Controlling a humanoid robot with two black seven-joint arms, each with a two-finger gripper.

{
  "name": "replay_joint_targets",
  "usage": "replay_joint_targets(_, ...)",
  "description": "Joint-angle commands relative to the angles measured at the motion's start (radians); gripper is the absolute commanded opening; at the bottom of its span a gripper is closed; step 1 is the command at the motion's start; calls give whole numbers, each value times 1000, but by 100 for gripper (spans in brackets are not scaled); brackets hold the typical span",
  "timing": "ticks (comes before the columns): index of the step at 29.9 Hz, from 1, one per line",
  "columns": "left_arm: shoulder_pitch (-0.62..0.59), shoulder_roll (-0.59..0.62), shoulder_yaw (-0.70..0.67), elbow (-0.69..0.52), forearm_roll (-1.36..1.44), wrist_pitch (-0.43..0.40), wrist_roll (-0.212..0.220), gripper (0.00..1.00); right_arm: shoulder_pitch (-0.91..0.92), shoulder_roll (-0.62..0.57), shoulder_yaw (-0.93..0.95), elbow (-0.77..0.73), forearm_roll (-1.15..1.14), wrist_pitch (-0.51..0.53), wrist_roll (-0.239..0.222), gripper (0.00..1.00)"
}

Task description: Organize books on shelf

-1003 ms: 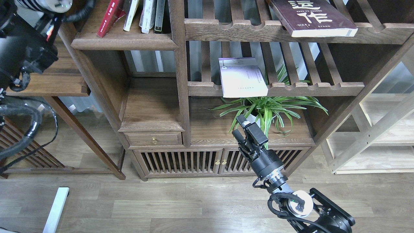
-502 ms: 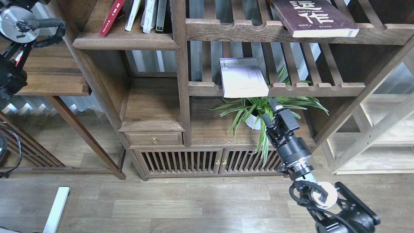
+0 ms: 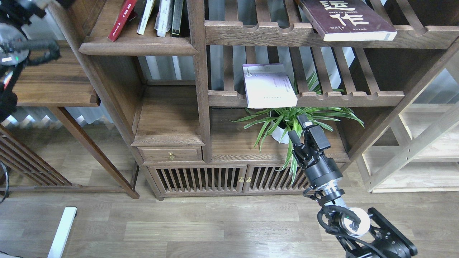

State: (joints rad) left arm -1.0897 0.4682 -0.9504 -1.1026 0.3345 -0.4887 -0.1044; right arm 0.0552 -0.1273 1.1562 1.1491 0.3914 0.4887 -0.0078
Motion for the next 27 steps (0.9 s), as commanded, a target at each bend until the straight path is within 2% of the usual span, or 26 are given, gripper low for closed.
replay_joint_targets(1,77,1,-27,-81,-37,0,12,99,12,23,-1,0,0,0,0,90)
replay_joint_targets(5,189,3,-34,-180,-75,0,22,99,51,66,-1,-2,0,0,2,90)
replay_joint_targets(7,246,12,-34,-215,-75,0,43,99,67,87,-1,-2,0,0,2,89)
replay_joint_targets(9,309,23,-37,-243,-75,0,57,99,77,106,-1,-3,0,-50,3,87)
replay_joint_targets(14,447,18,-53,-295,-77,0,58,99,112,127,-1,-23,-2,-168,8,87)
replay_joint_targets(22,574,-48,-57,-332,-81,0,52,99,159,127,-1,-78,-3,-291,9,87)
replay_joint_targets(27,637,-109,-60,-359,-81,0,55,99,212,127,2,-143,-2,-314,9,88)
